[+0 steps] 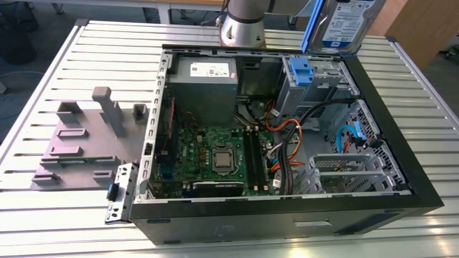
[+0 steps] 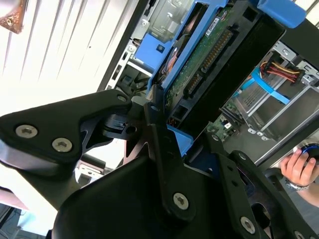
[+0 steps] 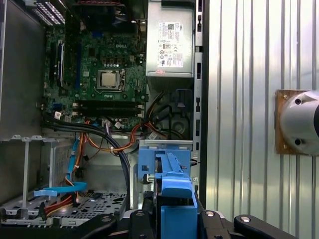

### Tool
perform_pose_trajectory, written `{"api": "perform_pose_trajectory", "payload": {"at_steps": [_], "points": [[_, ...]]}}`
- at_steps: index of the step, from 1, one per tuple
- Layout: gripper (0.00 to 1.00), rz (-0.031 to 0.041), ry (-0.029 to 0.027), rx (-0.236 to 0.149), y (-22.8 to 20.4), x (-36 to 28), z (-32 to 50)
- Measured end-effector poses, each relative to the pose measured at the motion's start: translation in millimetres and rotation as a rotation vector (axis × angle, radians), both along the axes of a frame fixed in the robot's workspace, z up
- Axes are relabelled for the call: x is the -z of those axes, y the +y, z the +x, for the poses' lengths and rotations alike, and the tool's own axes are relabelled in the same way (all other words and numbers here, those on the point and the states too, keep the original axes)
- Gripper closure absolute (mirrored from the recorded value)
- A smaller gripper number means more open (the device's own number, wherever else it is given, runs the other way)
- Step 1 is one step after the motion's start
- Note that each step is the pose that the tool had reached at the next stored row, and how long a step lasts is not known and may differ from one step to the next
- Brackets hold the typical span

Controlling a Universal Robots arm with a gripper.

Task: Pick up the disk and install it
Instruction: 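Pick up the disk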

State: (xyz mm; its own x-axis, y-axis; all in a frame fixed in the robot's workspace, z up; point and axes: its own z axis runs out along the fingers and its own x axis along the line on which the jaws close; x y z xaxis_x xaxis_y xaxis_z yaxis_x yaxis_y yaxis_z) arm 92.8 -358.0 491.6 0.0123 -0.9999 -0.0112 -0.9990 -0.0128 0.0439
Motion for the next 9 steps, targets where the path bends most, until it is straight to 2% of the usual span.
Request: {"api": "perform_pose_trajectory", "payload": {"at_steps": [9], "points": [[0.64,-0.0001,0.0,0.0,0.1,0.0,8.8]]}}
